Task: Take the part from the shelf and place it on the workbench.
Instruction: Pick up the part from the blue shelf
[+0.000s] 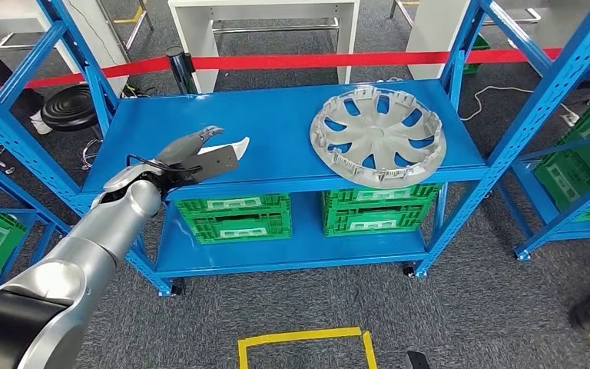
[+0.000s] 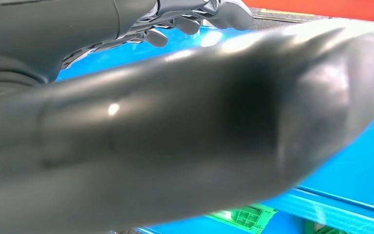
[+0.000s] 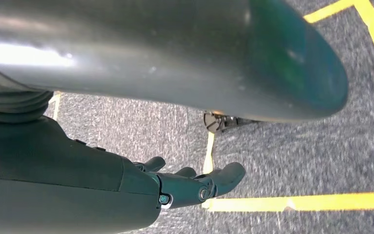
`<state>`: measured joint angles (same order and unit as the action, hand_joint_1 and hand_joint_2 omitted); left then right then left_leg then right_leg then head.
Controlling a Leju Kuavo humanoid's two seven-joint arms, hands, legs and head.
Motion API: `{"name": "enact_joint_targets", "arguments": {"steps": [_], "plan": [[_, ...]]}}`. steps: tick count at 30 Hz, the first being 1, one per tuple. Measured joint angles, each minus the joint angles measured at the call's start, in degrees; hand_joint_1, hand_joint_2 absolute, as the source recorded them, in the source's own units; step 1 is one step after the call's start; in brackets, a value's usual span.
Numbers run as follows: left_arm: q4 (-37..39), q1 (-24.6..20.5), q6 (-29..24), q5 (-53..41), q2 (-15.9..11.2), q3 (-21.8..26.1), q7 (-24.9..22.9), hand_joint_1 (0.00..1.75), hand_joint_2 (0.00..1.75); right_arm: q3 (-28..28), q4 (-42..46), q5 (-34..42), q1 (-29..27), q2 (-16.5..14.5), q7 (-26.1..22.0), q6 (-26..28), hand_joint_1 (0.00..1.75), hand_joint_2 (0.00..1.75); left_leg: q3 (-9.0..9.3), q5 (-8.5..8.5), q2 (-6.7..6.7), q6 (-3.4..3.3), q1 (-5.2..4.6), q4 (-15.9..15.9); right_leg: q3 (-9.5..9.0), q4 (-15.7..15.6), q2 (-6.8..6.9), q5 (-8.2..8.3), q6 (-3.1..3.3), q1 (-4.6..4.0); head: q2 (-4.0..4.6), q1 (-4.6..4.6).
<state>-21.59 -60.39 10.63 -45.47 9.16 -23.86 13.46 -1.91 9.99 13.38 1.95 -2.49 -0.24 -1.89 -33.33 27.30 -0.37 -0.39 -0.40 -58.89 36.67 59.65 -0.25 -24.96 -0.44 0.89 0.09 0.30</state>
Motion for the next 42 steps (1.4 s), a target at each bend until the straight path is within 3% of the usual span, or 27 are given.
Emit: {"name": "enact_joint_targets", "arguments": {"steps": [1,6,11,15,22,28,30,33,34,35,36,38,40,42], "plan": [[0.0,0.01,-0.52,0.22,0.07,-0.25,-0.63,0.0,0.0,-0.08,0.0,-0.01,0.01,0.0,-0.04,0.01,0.0,0.0,0.16,-0.05,0.04,-0.25,-0.01,0.18,-0.03,0.01,-0.08,-0.09,0.1,-0.03,0.0,-0.02],[0.02,0.0,-2.82,2.09,0.37,-0.64,-2.62,0.0,0.0,-0.27,0.0,-0.15,0.0,0.0,-0.42,-0.15,0.0,0.0,0.66,-0.03,0.12,-0.15,-0.02,0.88,-0.18,0.01,-0.15,-0.43,0.63,-0.1,0.0,-0.02],[0.04,0.0,-3.85,3.29,0.33,-0.84,-3.1,0.0,0.0,-0.28,0.0,-0.35,0.0,0.0,-0.45,-0.25,0.0,0.0,0.79,-0.12,0.11,1.38,0.05,1.18,-0.21,0.04,-0.05,-0.5,0.74,-0.17,0.0,-0.01],[0.04,0.0,-4.04,3.36,0.32,-0.92,-3.14,0.0,0.0,-0.29,0.0,-0.35,0.0,0.0,-0.44,-0.24,0.0,0.0,0.79,-0.08,0.1,1.65,0.06,1.15,-0.28,0.04,-0.02,-0.49,0.73,-0.1,0.0,0.01],[0.1,0.0,-4.22,3.95,0.1,-1.02,-3.32,0.0,0.0,-0.31,0.0,-0.28,-0.02,-0.02,-0.42,-0.23,0.0,0.0,0.52,0.25,0.1,1.14,-0.23,0.41,-0.39,-0.05,-0.02,-0.37,0.33,0.15,0.0,0.01],[0.18,-0.03,-4.29,4.57,0.0,-1.41,-3.57,0.0,0.0,-0.34,0.0,-0.17,0.0,0.0,-0.44,-0.16,0.0,0.0,0.6,0.27,0.16,0.06,-0.15,0.38,-0.59,-0.29,-0.02,-0.32,-0.77,0.23,0.0,0.01],[0.1,-0.18,-4.4,4.67,0.04,-1.51,-3.55,0.0,0.0,-0.34,0.0,-0.17,0.02,0.03,-0.45,-0.16,0.0,0.0,1.39,-0.26,0.28,-0.53,0.33,1.35,0.4,1.92,-0.01,-1.64,-1.09,0.11,0.0,0.11],[0.18,-0.16,-4.47,4.75,0.12,-1.75,-3.55,0.0,0.0,-0.34,0.0,-0.17,-0.02,0.04,-0.43,-0.14,0.0,0.0,1.69,-0.24,0.35,-0.9,0.54,1.59,5.76,12.1,0.01,-5.81,-1.54,0.25,0.0,0.23],[0.24,0.01,-4.47,4.78,0.13,-1.83,-3.55,0.0,0.0,-0.34,0.0,-0.15,-0.06,0.04,-0.41,-0.11,0.0,0.0,1.73,-0.04,0.34,-0.87,0.55,1.47,7.23,14.48,0.02,-6.2,-1.69,0.32,0.0,0.24],[0.28,0.17,-4.47,4.81,0.13,-1.88,-3.55,0.0,0.0,-0.35,0.0,-0.13,-0.09,0.05,-0.4,-0.07,0.0,0.0,1.8,0.2,0.3,-0.74,0.6,1.31,7.75,14.85,0.02,-5.53,-1.82,0.37,0.0,0.25],[0.31,0.28,-4.48,4.88,0.14,-1.9,-3.56,0.0,0.0,-0.36,0.0,-0.1,-0.1,0.06,-0.39,-0.03,0.0,0.0,1.91,0.51,0.25,-0.52,0.69,1.06,7.08,12.88,0.05,-3.82,-1.93,0.46,0.0,0.25],[0.32,0.25,-4.52,5.04,0.15,-1.92,-3.56,0.0,0.0,-0.37,0.0,-0.03,-0.07,0.06,-0.37,0.02,0.0,0.0,2.07,1.39,0.18,0.12,0.83,0.32,3.67,5.49,0.21,-0.21,-2.08,0.63,0.0,0.28],[0.33,0.15,-4.55,5.19,0.16,-1.95,-3.63,0.0,0.0,-0.39,0.0,0.04,-0.03,0.01,-0.32,0.03,0.0,0.0,1.96,2.15,0.1,0.83,0.66,-0.37,1.49,1.24,0.22,0.58,-1.47,0.55,0.0,0.31],[0.36,0.15,-4.56,5.3,0.23,-2.03,-3.68,0.0,0.0,-0.47,0.0,0.16,-0.05,-0.03,-0.28,0.03,0.0,0.0,2.02,2.43,0.04,1.46,0.52,-0.37,1.29,0.99,0.1,-0.07,-0.39,0.33,0.0,0.32]]}}
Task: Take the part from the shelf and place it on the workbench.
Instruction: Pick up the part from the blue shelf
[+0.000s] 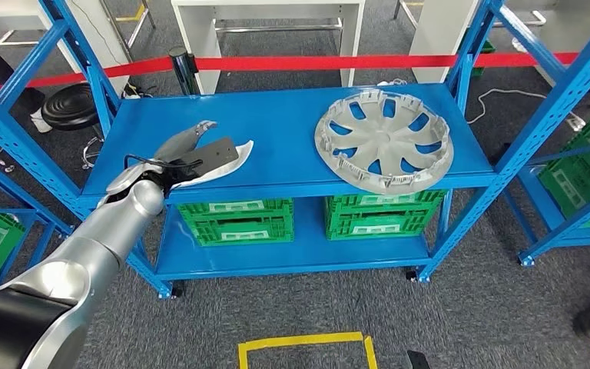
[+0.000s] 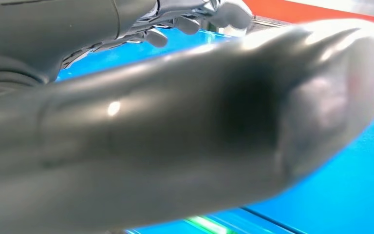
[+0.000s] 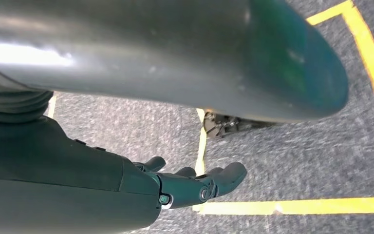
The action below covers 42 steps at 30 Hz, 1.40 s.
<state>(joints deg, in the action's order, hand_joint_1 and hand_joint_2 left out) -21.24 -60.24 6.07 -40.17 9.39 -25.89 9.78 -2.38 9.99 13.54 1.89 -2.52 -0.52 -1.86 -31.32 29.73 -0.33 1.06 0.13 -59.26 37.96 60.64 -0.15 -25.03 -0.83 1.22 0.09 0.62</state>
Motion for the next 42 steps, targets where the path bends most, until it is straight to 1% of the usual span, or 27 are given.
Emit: {"name": "enact_joint_targets", "arguments": {"steps": [2,3,4,6,7,8,9,10,11,12,13,14,16,21,26,30,41,42], "plan": [[-0.05,-0.03,-0.04,0.11,0.11,-0.14,0.0,0.0,0.0,-0.15,0.0,0.16,-0.02,-0.04,0.01,0.01,0.0,0.0,-0.04,0.47,0.03,0.62,0.1,-0.3,-0.32,-0.14,-0.02,-0.26,0.79,0.09,0.0,-0.05],[-0.08,-0.12,-0.06,0.2,0.14,-0.24,-0.01,0.0,0.0,-0.24,0.0,0.23,0.0,-0.07,0.0,0.03,0.0,0.0,-0.73,1.19,0.04,0.92,0.16,-1.72,-0.59,-0.24,-0.03,-0.41,1.16,0.2,0.0,-0.1],[-0.1,-0.2,-0.08,0.31,0.14,-0.34,-0.01,0.0,0.0,-0.32,0.0,0.28,0.02,-0.08,-0.01,0.07,0.0,0.0,-2.23,2.34,0.07,1.18,0.21,-4.5,-0.89,-0.3,-0.02,-0.59,1.47,0.29,0.0,-0.16],[-0.02,-0.1,-0.08,0.47,0.15,-0.61,-0.04,0.0,0.0,-0.51,0.0,0.36,0.03,-0.08,-0.01,0.14,0.0,0.0,-6.8,4.92,0.08,1.51,0.27,-12.4,-1.42,-0.3,-0.01,-1.02,1.88,0.28,0.0,-0.22],[0.06,0.1,-0.08,0.51,0.16,-0.77,-0.08,0.0,0.0,-0.62,0.0,0.4,0.02,-0.08,-0.01,0.16,0.0,0.0,-8.9,5.39,0.09,1.55,0.28,-15.5,-1.7,-0.3,-0.04,-1.23,1.95,0.26,0.0,-0.22],[0.14,0.28,-0.06,0.51,0.16,-0.94,-0.09,0.0,0.0,-0.72,0.0,0.45,0.0,-0.08,-0.01,0.16,0.0,0.0,-10.13,4.71,0.08,1.48,0.28,-16.62,-2.01,-0.3,-0.12,-1.43,1.94,0.25,0.0,-0.23],[0.18,0.36,-0.03,0.46,0.16,-1.14,-0.02,0.0,0.0,-0.79,0.0,0.49,-0.03,-0.09,-0.01,0.16,0.0,0.0,-10.28,2.88,0.08,1.3,0.27,-15.48,-2.36,-0.3,-0.23,-1.64,1.89,0.22,0.0,-0.24],[0.2,0.32,0.0,0.32,0.15,-1.31,0.11,0.0,0.0,-0.83,0.0,0.51,-0.04,-0.09,-0.01,0.16,0.0,0.0,-9.37,0.2,0.08,1.0,0.24,-12.2,-2.75,-0.3,-0.33,-1.87,1.77,0.2,0.0,-0.25],[0.19,0.21,0.03,0.17,0.15,-1.5,0.3,0.0,0.0,-0.84,0.0,0.52,-0.05,-0.1,-0.02,0.16,0.0,0.0,-7.99,-2.33,0.07,0.6,0.15,-8.07,-3.05,-0.32,-0.41,-2.1,1.61,0.18,0.0,-0.23],[0.17,0.04,0.06,0.02,0.15,-1.69,0.46,0.0,0.0,-0.86,0.0,0.52,-0.01,-0.13,-0.02,0.16,0.0,0.0,-6.49,-4.07,0.06,0.24,0.0,-4.26,-3.23,-0.29,-0.46,-2.32,1.35,0.06,0.0,-0.23],[0.17,-0.08,0.11,-0.09,0.2,-1.9,0.57,0.0,0.0,-0.88,0.0,0.52,0.03,-0.15,-0.03,0.16,0.0,0.0,-5.43,-5.03,0.03,0.08,-0.09,-1.58,-3.24,-0.22,-0.47,-2.49,1.14,-0.07,0.0,-0.19],[0.17,-0.12,0.17,-0.13,0.28,-2.11,0.64,0.0,0.0,-0.91,0.0,0.52,0.05,-0.16,-0.03,0.16,0.0,0.0,-4.94,-5.13,-0.03,0.08,-0.17,-0.34,-3.15,-0.2,-0.47,-2.57,1.02,-0.16,0.0,-0.16],[0.16,-0.08,0.31,-0.17,0.37,-2.45,0.71,0.0,0.0,-0.97,0.0,0.52,0.03,-0.16,-0.02,0.15,0.0,0.0,-4.82,-5.08,-0.18,0.27,-0.2,0.06,-3.1,-0.34,-0.41,-2.52,0.93,-0.24,0.0,-0.1],[0.17,-0.06,0.38,-0.18,0.27,-2.83,0.81,0.0,0.0,-1.05,0.0,0.52,0.02,-0.17,-0.02,0.09,0.0,0.0,-4.86,-4.94,-0.42,-0.29,-0.28,0.06,-3.63,-1.21,-0.23,-2.28,0.58,-0.19,0.0,-0.09],[0.17,-0.06,0.38,-0.19,0.27,-2.84,0.87,0.0,0.0,-1.19,0.0,0.52,0.02,-0.17,-0.03,0.09,0.0,0.0,-4.86,-4.88,-0.39,-0.61,-0.3,0.04,-3.8,-1.59,-0.23,-2.12,0.07,-0.19,0.0,-0.1],[0.17,-0.06,0.38,-0.18,0.27,-2.85,0.89,0.0,0.0,-1.19,0.0,0.52,0.03,-0.17,-0.03,0.07,0.0,0.0,-4.86,-4.88,-0.39,-0.65,-0.3,0.04,-3.8,-1.61,-0.23,-2.09,-0.02,-0.19,0.0,-0.11],[0.19,-0.06,1.22,0.37,0.16,-2.93,0.86,0.0,0.0,-1.2,0.0,0.49,0.02,-0.17,-0.02,0.05,0.0,0.0,-4.82,-4.89,-0.37,-0.65,-0.28,0.05,-3.79,-1.56,-0.23,-2.11,-0.04,-0.24,0.0,-0.11],[0.19,-0.06,1.22,0.44,0.16,-3.08,0.4,0.0,0.44,-1.21,0.0,0.52,0.02,-0.17,-0.02,0.06,0.0,0.0,-4.83,-4.89,-0.37,-0.65,-0.28,0.05,-3.79,-1.56,-0.23,-2.11,-0.04,-0.24,0.0,-0.11]]}}
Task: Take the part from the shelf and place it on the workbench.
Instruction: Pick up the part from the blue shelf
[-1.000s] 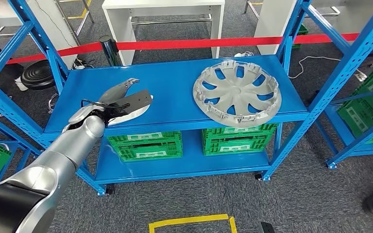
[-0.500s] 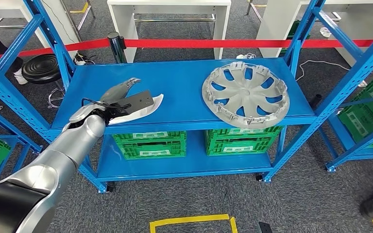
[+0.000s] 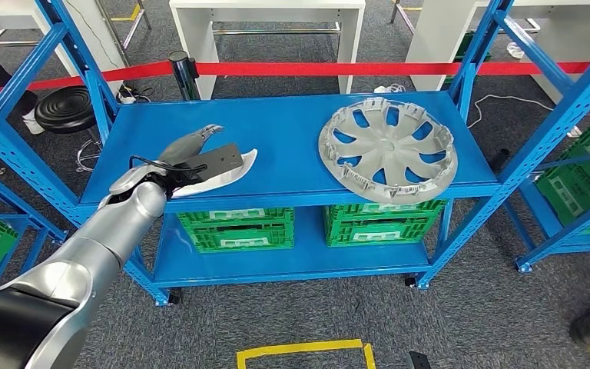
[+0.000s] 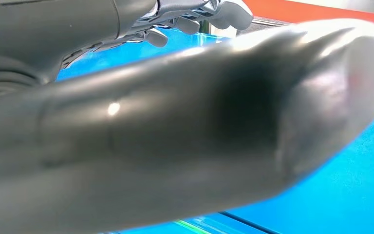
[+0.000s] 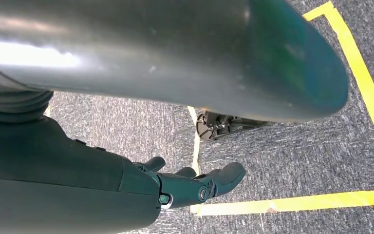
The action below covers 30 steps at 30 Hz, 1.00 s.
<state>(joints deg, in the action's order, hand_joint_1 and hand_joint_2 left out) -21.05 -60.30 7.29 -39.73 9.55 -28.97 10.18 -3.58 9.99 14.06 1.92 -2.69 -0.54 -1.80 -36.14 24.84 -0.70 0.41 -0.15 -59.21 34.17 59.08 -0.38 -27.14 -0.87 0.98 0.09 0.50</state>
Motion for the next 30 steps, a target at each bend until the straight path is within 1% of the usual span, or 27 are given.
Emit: {"name": "enact_joint_targets", "arguments": {"steps": [3,9,14,18,26,30], "plan": [[0.02,0.0,0.16,0.42,-0.01,-0.56,-2.03,0.0,1.75,-0.04,0.0,0.13,0.0,0.0,0.14,0.09,0.0,0.0,0.0,0.0,0.0,0.0,0.0,0.0,0.0,0.0,0.0,0.0,0.0,0.0,0.0,0.0],[0.2,0.0,0.72,1.12,-0.65,-1.25,-3.41,0.0,1.75,-0.04,0.0,-0.32,0.0,0.0,0.38,0.12,0.0,0.0,0.0,0.0,0.0,0.0,0.0,0.0,-0.01,0.0,0.0,0.0,0.0,0.01,0.0,0.0],[0.89,0.99,3.17,-1.5,-1.34,-3.87,-4.16,0.0,1.75,-0.04,0.0,-0.76,0.01,0.0,1.08,0.44,0.0,0.0,0.0,0.0,0.0,0.0,0.0,0.0,-0.01,0.0,0.0,0.0,0.0,0.01,0.0,0.0],[1.44,1.65,3.16,-1.77,-1.73,-5.24,-4.36,0.0,1.75,-0.04,0.0,-0.86,0.02,0.0,1.06,0.45,0.0,0.0,0.0,0.0,0.0,0.0,0.0,0.0,0.0,0.0,0.0,-0.01,-0.01,0.0,0.0,0.0],[2.07,1.66,3.18,-1.69,-2.45,-5.96,-5.18,0.0,1.75,-0.04,0.0,-0.98,0.02,0.0,1.16,0.45,0.0,0.0,-0.01,0.0,0.0,0.0,0.0,0.0,-0.01,0.0,0.0,-0.01,-0.01,0.01,0.0,0.0],[2.5,1.96,1.58,-3.2,-2.88,-7.11,-6.74,0.0,1.75,-0.04,0.0,-1.05,0.02,0.0,1.22,0.45,0.0,0.0,0.0,0.0,0.0,0.0,0.0,0.0,-0.01,0.0,0.0,-0.01,-0.01,0.01,0.0,0.0]]}}
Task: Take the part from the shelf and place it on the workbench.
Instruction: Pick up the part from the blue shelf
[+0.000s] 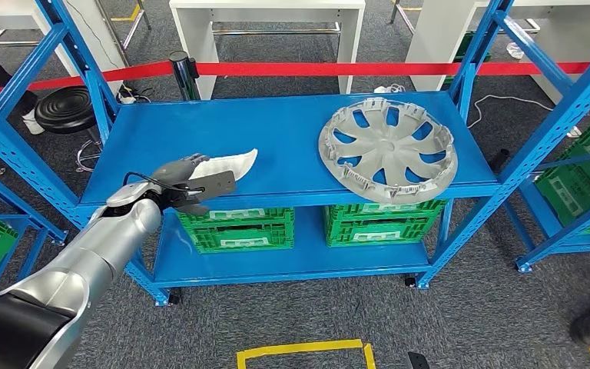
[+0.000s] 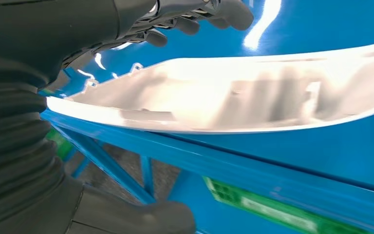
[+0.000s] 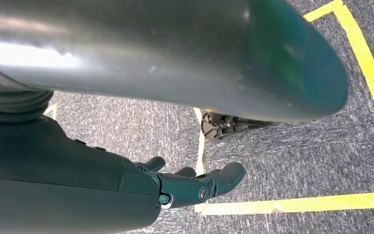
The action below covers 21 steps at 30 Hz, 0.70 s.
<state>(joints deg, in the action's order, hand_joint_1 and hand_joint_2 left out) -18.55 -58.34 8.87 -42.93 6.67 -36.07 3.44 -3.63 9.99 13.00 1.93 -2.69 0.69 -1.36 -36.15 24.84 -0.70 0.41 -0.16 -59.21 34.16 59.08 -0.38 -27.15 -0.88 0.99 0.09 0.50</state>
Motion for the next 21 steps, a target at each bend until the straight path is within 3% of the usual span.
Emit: {"name": "enact_joint_targets", "arguments": {"steps": [8,16,17,20,21], "plan": [[0.83,2.53,-15.04,-8.7,-0.55,-5.23,-6.63,0.0,1.75,0.0,0.0,-0.34,0.01,0.0,-0.01,0.31,0.0,0.0,0.0,0.0,0.0,0.0,0.0,0.0,0.0,0.0,0.0,-0.01,-0.01,0.0,0.0,0.0],[1.44,3.54,-16.88,-10.17,-0.89,-8.19,-7.69,0.02,1.75,0.01,0.0,-0.42,0.01,0.0,-0.01,0.34,0.0,0.0,0.0,0.0,0.0,0.0,0.0,0.0,0.0,0.0,0.0,-0.02,-0.02,0.0,0.0,0.0],[1.49,3.57,-17.21,-10.51,-0.92,-8.39,-7.89,0.21,1.75,0.01,0.0,-0.44,0.01,0.0,-0.01,0.34,0.0,0.0,0.0,0.0,0.0,0.0,0.0,0.0,0.0,0.0,0.0,-0.02,-0.02,0.0,0.0,0.0],[1.73,3.68,-18.32,-12.08,-0.98,-9.12,-8.89,1.45,1.75,0.01,0.0,-0.61,0.01,0.0,-0.01,0.35,0.0,0.0,0.0,0.0,0.0,0.0,0.0,0.0,0.0,0.0,0.0,-0.02,-0.02,0.0,0.0,0.0],[1.83,3.76,-18.46,-12.58,-1.0,-9.43,-9.17,1.71,1.75,0.01,0.0,-0.68,0.01,0.0,0.0,0.35,0.0,0.0,0.0,0.0,0.0,0.0,0.0,0.0,0.0,0.0,0.0,-0.02,-0.02,0.0,0.0,0.0]]}}
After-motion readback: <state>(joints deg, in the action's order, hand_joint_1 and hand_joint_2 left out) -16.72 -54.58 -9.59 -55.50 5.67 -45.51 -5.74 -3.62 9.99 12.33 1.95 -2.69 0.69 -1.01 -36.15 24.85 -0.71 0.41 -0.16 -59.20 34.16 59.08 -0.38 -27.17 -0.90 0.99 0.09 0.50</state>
